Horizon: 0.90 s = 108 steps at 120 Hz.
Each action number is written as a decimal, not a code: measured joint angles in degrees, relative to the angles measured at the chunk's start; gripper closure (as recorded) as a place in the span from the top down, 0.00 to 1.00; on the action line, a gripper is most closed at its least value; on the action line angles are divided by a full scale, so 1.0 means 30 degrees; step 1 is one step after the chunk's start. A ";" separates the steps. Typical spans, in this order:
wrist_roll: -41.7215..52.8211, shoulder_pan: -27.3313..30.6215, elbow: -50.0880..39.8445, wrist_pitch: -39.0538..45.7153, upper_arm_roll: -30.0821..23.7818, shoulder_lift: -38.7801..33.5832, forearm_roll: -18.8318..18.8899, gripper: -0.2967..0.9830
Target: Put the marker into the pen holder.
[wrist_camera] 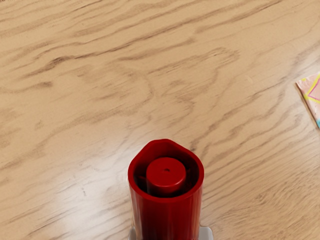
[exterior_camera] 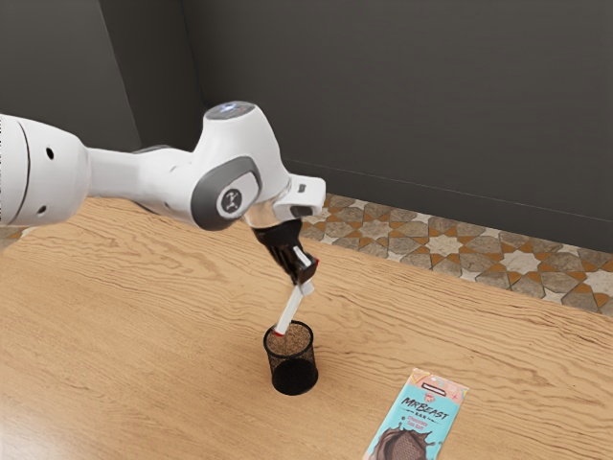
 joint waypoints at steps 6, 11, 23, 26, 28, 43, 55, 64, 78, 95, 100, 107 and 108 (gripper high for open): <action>-0.0138 -0.0016 -0.0011 0.0200 -0.0107 0.0228 -0.0002 0.15; -0.0244 -0.0015 -0.0015 0.0355 -0.0146 0.0415 -0.0002 0.15; -0.0485 0.0060 -0.0053 0.0630 -0.0174 0.0726 0.0009 0.15; -0.0549 0.0072 -0.0140 0.0708 -0.0175 0.0758 0.0024 0.15; -0.0593 0.0076 -0.0231 0.0782 -0.0174 0.0772 0.0034 0.15; -0.0893 0.0104 -0.1075 0.1223 -0.0171 0.0781 0.0036 0.15; -0.1106 0.0106 -0.1482 0.1428 -0.0169 0.0763 0.0009 0.16; -0.1219 0.0077 -0.1590 0.1569 -0.0171 0.0727 -0.0041 0.19; -0.0955 0.0069 -0.1594 0.1636 -0.0190 0.0664 -0.0484 0.39; -0.0582 0.0040 -0.1466 0.1295 0.0145 -0.0114 -0.0595 0.57; -0.0422 0.0086 -0.0567 0.0174 0.0997 -0.1223 -0.0281 0.60; -0.0245 0.0194 0.2948 -0.2412 0.2590 -0.1947 0.0324 0.64; -0.0227 0.0270 0.3364 -0.2770 0.2762 -0.1999 0.0400 0.64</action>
